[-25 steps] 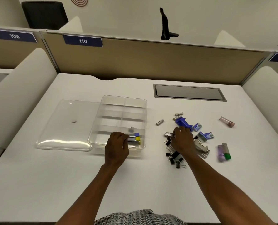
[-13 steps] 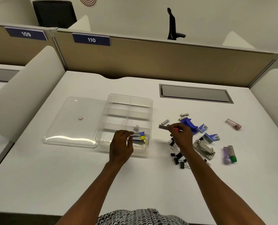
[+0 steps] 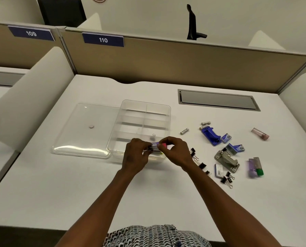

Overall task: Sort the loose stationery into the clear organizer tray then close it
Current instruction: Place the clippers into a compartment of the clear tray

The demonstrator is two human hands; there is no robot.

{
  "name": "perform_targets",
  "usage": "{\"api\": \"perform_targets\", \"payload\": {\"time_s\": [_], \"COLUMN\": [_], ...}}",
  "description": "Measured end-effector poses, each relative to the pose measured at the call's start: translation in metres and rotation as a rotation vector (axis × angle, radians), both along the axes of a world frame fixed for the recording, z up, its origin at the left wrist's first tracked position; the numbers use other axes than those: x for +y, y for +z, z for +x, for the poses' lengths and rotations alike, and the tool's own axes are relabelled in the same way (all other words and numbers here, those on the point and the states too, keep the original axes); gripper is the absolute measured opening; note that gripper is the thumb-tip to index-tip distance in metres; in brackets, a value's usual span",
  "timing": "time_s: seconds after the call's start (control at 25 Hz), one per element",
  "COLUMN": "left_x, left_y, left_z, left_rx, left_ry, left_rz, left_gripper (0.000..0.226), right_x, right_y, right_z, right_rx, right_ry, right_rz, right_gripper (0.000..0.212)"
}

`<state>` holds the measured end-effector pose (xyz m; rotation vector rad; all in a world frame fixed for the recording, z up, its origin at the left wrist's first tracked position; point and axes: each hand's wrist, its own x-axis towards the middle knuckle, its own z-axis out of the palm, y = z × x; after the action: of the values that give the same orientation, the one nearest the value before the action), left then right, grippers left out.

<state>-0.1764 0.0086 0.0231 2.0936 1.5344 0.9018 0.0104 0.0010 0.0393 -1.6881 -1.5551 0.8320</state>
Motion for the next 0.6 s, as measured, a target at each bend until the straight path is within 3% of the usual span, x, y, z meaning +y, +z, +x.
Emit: {"api": "perform_targets", "payload": {"time_s": [0.28,0.6], "left_x": [0.019,0.025], "left_y": [0.008,-0.002], "left_z": [0.002,0.003], "left_rx": [0.29,0.359], "left_ry": [-0.063,0.011], "left_rz": [-0.142,-0.225], "left_gripper": [0.024,0.025], "right_x": [-0.004,0.008], "right_y": [-0.021,-0.023], "right_z": [-0.001,-0.012], "right_rx": [-0.403,-0.5], "right_ry": [0.117,0.108], "right_rz": [0.079,0.079], "right_gripper": [0.02,0.018]}}
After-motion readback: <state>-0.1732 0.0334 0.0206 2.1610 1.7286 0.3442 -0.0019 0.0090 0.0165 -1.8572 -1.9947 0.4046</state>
